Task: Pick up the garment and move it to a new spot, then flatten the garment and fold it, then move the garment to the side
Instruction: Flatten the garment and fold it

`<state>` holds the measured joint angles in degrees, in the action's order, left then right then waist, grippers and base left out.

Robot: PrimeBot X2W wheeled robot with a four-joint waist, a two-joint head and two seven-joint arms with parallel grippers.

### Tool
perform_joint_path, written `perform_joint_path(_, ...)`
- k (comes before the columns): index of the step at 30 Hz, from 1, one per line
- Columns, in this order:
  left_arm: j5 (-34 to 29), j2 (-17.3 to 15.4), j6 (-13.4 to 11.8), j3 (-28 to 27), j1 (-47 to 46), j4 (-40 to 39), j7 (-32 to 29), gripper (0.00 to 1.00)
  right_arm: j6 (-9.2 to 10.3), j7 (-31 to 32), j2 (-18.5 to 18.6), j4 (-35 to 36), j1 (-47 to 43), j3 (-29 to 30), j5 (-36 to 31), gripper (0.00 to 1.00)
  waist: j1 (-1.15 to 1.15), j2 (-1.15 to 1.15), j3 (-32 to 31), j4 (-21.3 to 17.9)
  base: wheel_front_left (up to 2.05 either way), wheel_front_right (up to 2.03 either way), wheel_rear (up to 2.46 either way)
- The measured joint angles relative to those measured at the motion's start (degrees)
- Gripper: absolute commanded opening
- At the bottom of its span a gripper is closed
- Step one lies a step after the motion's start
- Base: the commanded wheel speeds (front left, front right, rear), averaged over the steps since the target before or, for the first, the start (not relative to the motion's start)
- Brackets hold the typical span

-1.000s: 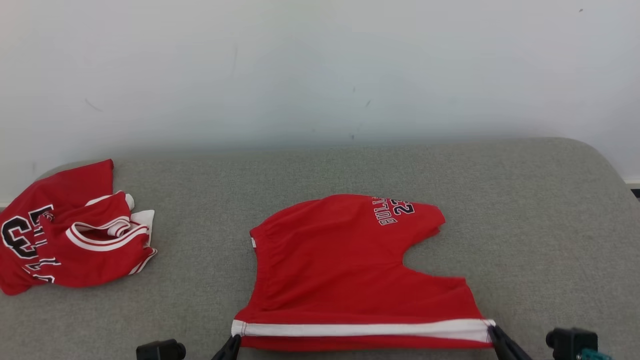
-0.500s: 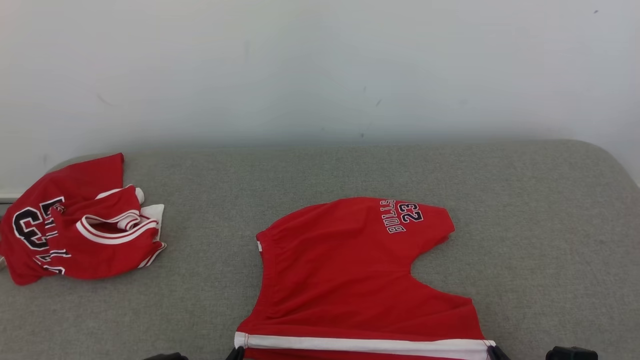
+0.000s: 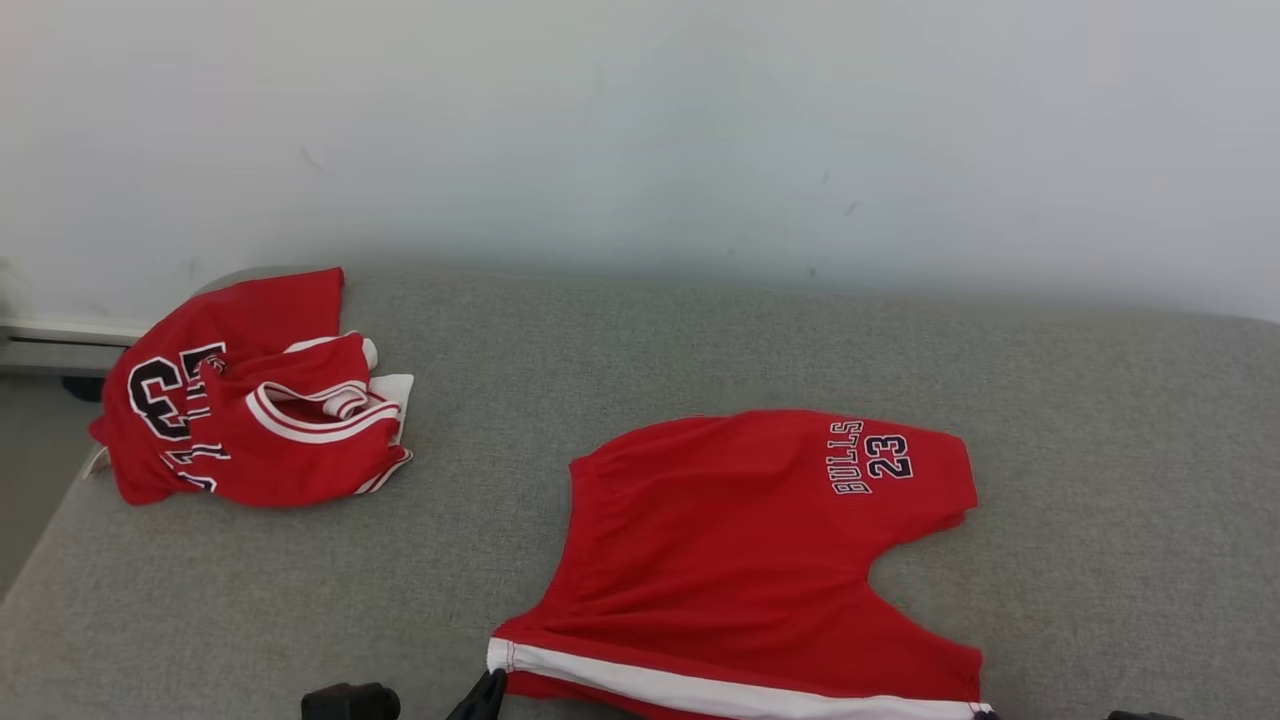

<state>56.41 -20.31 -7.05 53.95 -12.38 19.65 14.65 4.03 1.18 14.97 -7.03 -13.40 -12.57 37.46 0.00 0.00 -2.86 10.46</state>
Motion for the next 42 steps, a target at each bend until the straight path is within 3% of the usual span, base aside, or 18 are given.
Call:
perform_joint_path(16, 0.01, -0.85, -0.01, -1.10, 0.29, -0.70, 0.00, 0.00, 0.09, 4.03, 1.29, 3.14, 3.17, -1.08, -0.26, 0.00, 0.01, 0.00, 1.94, -0.55, 0.00, 0.00, 0.00)
perform_joint_path(20, 0.01, -0.74, 0.09, -1.10, -0.97, -0.70, -1.05, 0.00, -1.03, 7.03, 2.60, 2.94, 8.04, -2.59, -0.78, 0.00, 0.01, 0.00, 2.62, -1.08, 0.00, 0.00, 0.00)
perform_joint_path(24, 0.11, 0.26, 1.32, -3.22, -9.37, 0.57, -3.52, 0.00, -3.15, 12.04, 2.59, -1.90, 23.29, -2.97, -0.24, 0.00, 0.01, 0.01, 3.95, -1.86, 0.00, 0.00, 0.00)
perform_joint_path(27, 1.92, 2.47, 2.07, -5.99, -19.10, 5.12, -5.92, 0.00, -3.10, 14.19, 1.26, -10.07, 40.63, -1.69, -0.02, 0.00, 0.02, 0.01, 4.92, -3.06, 0.00, 0.00, 0.00)
perform_joint_path(30, 1.42, 5.22, 1.99, -8.87, -30.41, 10.76, -6.77, 0.00, -0.93, 11.33, 0.38, -13.72, 53.21, 3.54, -3.20, 0.00, 0.03, 0.02, 5.31, -4.58, 0.00, 0.00, 0.00)
perform_joint_path(33, 1.16, 7.82, 1.68, -13.33, -39.99, 9.59, -3.75, 0.00, 0.34, 6.66, -0.19, -14.16, 63.07, 6.35, -3.25, 0.00, 0.02, 0.01, 5.51, -5.77, 0.00, 0.00, 0.00)
perform_joint_path(37, -2.03, 7.90, 1.54, -14.92, -45.58, 7.30, -1.37, 0.00, -2.21, 4.03, 3.12, -12.46, 67.85, 4.23, -5.05, 0.00, 0.00, 0.00, 6.89, -6.28, 0.00, 0.00, 0.00)
perform_joint_path(42, -2.14, 7.64, 2.65, -12.44, -39.35, 10.69, -0.96, 0.00, -6.92, 4.36, 4.74, -15.52, 55.88, -1.60, -7.31, 0.00, 0.02, 0.02, 9.57, -5.99, 0.00, 0.00, 0.00)
